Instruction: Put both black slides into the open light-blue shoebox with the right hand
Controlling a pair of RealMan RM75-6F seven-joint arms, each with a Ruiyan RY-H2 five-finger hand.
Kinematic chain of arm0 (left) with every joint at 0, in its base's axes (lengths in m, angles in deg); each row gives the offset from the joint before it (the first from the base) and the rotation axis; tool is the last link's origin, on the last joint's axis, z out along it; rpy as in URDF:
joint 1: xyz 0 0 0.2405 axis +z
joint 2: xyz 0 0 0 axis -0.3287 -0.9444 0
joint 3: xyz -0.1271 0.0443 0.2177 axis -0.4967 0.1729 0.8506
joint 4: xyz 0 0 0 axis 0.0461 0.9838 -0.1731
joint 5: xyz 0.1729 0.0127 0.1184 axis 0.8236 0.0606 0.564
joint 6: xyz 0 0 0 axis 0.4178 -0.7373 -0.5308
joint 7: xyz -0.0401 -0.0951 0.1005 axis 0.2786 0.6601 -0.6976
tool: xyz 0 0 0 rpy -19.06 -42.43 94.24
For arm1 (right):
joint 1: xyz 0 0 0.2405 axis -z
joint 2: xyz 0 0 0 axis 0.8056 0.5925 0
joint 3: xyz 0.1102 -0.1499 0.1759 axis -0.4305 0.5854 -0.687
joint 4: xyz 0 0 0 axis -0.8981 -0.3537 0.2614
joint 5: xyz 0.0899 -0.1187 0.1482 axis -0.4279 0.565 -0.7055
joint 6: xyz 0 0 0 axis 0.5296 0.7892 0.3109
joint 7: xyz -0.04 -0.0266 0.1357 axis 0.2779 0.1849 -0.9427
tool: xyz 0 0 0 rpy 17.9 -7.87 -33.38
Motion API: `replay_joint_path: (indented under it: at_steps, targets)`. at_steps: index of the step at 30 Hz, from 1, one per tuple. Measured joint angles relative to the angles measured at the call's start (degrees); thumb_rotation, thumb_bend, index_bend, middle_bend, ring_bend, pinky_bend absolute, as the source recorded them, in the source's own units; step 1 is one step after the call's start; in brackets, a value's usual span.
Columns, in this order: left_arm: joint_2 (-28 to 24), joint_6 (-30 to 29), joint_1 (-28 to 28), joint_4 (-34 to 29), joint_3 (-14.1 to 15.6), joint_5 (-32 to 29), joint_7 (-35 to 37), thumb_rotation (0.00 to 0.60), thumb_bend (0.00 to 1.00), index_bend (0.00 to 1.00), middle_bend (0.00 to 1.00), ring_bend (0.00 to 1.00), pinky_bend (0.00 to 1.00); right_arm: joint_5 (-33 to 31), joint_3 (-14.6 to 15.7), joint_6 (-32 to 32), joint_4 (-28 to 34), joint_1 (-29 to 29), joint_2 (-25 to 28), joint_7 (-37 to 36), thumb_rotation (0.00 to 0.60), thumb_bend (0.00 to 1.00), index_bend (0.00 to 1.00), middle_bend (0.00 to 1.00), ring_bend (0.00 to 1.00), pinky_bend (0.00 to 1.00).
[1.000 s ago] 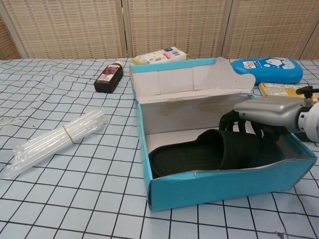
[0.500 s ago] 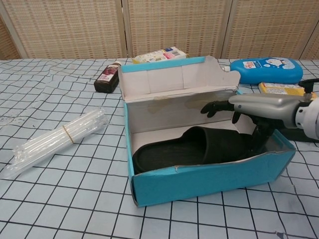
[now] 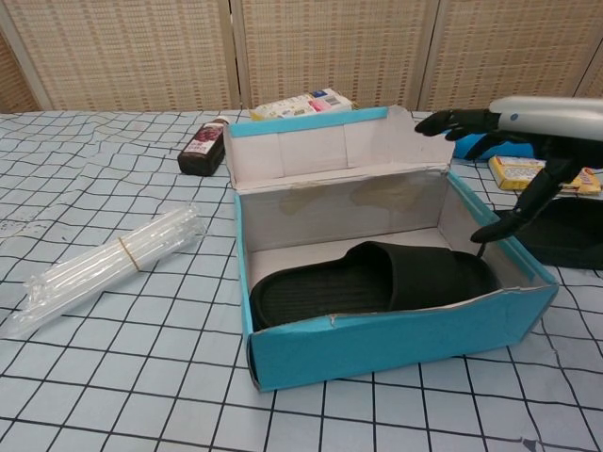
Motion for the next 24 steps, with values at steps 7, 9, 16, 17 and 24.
replay_joint_path:
  at_steps: [7,9,16,17,24]
  targets:
    - [0.3,1.2,-0.3,-0.1,0.1,-0.6,-0.7,0.600,0.71,0.21,0.14,0.23,0.45,-1.2,1.1,4.1,-4.3,3.8,2.8,3.4,0.600,0.00,0.00,0.00,0.00,0.13]
    - [0.3,1.3,-0.3,-0.2,0.0,-0.6,-0.8,0.600,0.71,0.21,0.14,0.23,0.45,-1.6,1.8,4.2,-6.4,4.6,3.0,3.6,0.600,0.00,0.00,0.00,0.00,0.13]
    - [0.4,1.6,-0.4,-0.1,0.1,-0.8,-0.8,0.600,0.71,0.21,0.14,0.23,0.45,-5.2,3.8,0.2,-13.2,5.6,2.5,4.5,0.600,0.00,0.00,0.00,0.00,0.13]
    - [0.4,1.6,-0.4,-0.1,0.1,-0.7,-0.9,0.600,0.71,0.21,0.14,0.23,0.45,-5.7,3.9,-0.4,-14.0,5.6,2.2,4.7,0.600,0.00,0.00,0.00,0.00,0.13]
    - [0.5,1.5,-0.4,0.0,0.2,-0.4,-1.0,0.600,0.71,0.21,0.14,0.23,0.45,-8.1,4.3,-4.1,-22.4,5.1,-1.7,5.4,0.600,0.00,0.00,0.00,0.00,0.13]
